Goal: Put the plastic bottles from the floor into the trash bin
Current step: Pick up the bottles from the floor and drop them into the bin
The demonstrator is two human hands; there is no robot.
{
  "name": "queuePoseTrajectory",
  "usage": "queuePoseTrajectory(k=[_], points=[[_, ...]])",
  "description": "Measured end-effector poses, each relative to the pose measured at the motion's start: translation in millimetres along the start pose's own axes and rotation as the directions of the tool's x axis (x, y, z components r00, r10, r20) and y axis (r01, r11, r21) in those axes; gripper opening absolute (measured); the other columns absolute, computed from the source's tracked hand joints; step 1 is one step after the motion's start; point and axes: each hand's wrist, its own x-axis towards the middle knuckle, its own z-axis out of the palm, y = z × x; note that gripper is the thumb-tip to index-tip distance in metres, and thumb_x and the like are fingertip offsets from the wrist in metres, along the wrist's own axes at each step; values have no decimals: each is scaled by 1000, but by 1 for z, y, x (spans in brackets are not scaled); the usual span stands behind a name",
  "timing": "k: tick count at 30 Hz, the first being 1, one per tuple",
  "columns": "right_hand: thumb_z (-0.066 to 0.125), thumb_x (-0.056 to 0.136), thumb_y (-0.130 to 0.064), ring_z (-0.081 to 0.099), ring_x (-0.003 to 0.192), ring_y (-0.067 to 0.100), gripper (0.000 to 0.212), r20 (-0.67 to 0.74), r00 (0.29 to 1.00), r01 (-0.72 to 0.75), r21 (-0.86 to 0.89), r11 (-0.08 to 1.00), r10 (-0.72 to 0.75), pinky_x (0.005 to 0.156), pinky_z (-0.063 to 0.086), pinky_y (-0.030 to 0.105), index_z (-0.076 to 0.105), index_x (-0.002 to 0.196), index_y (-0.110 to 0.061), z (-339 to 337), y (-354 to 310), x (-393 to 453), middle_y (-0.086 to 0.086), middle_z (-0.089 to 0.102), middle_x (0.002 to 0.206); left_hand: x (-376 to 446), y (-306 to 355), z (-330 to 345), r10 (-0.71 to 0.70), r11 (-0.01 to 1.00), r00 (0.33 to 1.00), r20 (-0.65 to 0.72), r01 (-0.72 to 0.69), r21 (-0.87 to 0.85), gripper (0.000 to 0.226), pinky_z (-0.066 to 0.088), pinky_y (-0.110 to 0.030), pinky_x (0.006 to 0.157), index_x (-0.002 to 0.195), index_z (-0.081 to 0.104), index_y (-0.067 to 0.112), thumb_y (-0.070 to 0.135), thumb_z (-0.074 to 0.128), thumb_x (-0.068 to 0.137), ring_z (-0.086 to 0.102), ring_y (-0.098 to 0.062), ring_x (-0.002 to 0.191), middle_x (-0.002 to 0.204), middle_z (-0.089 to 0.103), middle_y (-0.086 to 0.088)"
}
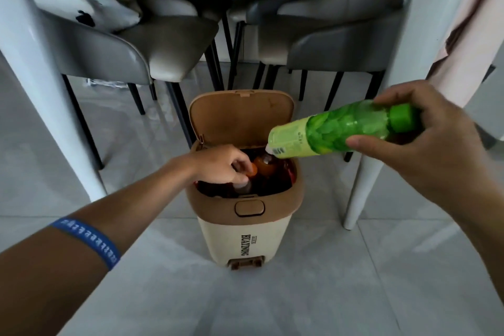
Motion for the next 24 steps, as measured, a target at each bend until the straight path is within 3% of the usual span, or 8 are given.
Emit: queuePoseTrajectory(k=[2, 5, 9, 12, 14, 20, 22, 24], points=[[79, 67, -44, 56, 76, -1, 46, 87, 996, 29, -33, 999, -26, 61, 46, 8, 57, 104, -28, 14, -5, 7, -17, 56, 90, 3, -3, 8, -6, 995, 1000, 1, 6, 102, 24, 47, -22, 81, 116, 66, 21, 27, 62, 93, 62, -7, 93, 98, 65, 13], [71, 81, -35, 54, 82, 11, 26, 218, 970, 134, -125, 983, -105, 74, 50, 28, 63, 101, -20, 49, -4, 21, -6, 56, 93, 12, -10, 22, 63, 953, 996, -63, -41, 300, 23, 47, -33, 88, 112, 67, 19, 27, 59, 93, 62, -23, 104, 111, 65, 0], [63, 89, -32, 55, 102, 16, 24, 398, 911, 189, -178, 966, -105, 88, 49, 38, 58, 111, -22, 83, -13, 33, -3, 60, 110, 16, -12, 30, 106, 869, 992, -71, -58, 491, 43, 43, -34, 92, 134, 55, 24, 26, 59, 91, 50, -27, 119, 140, 46, 0], [62, 91, -27, 53, 113, 21, 27, 493, 867, 221, -245, 944, -75, 92, 46, 38, 56, 117, -21, 110, -19, 40, -1, 60, 120, 21, -15, 34, 46, 874, 996, -81, -1, 487, 21, 43, -32, 76, 107, 60, 13, 12, 59, 87, 59, -27, 107, 127, 58, -8], [62, 91, -24, 53, 115, 25, 27, 560, 828, 226, -292, 929, -25, 92, 47, 41, 57, 117, -19, 132, -16, 43, 2, 59, 121, 24, -20, 36, 3, 884, 998, -57, 23, 467, 23, 48, -34, 79, 107, 63, 12, 7, 58, 85, 62, -26, 104, 119, 63, -8], [64, 90, -26, 54, 115, 29, 38, 490, 870, 93, -262, 961, 50, 93, 48, 43, 51, 126, -23, 137, -7, 55, 7, 59, 123, 35, -20, 48, -53, 798, 993, -105, 105, 593, 32, 35, -46, 99, 124, 56, 14, 10, 50, 93, 52, -34, 117, 128, 57, -13], [68, 87, -26, 52, 113, 25, 37, 468, 883, 75, -213, 974, 35, 92, 48, 41, 52, 121, -25, 133, -5, 56, 2, 59, 118, 39, -17, 47, -66, 829, 991, -117, 120, 547, 28, 36, -45, 97, 121, 55, 13, 10, 49, 94, 54, -34, 116, 127, 59, -13], [70, 85, -25, 50, 111, 21, 35, 474, 880, 43, -162, 986, 39, 91, 49, 39, 54, 117, -26, 131, -2, 57, -4, 55, 110, 42, -15, 44, -68, 877, 987, -143, 128, 464, 10, 39, -38, 83, 102, 56, 14, 11, 52, 93, 58, -30, 101, 114, 62, -12]])
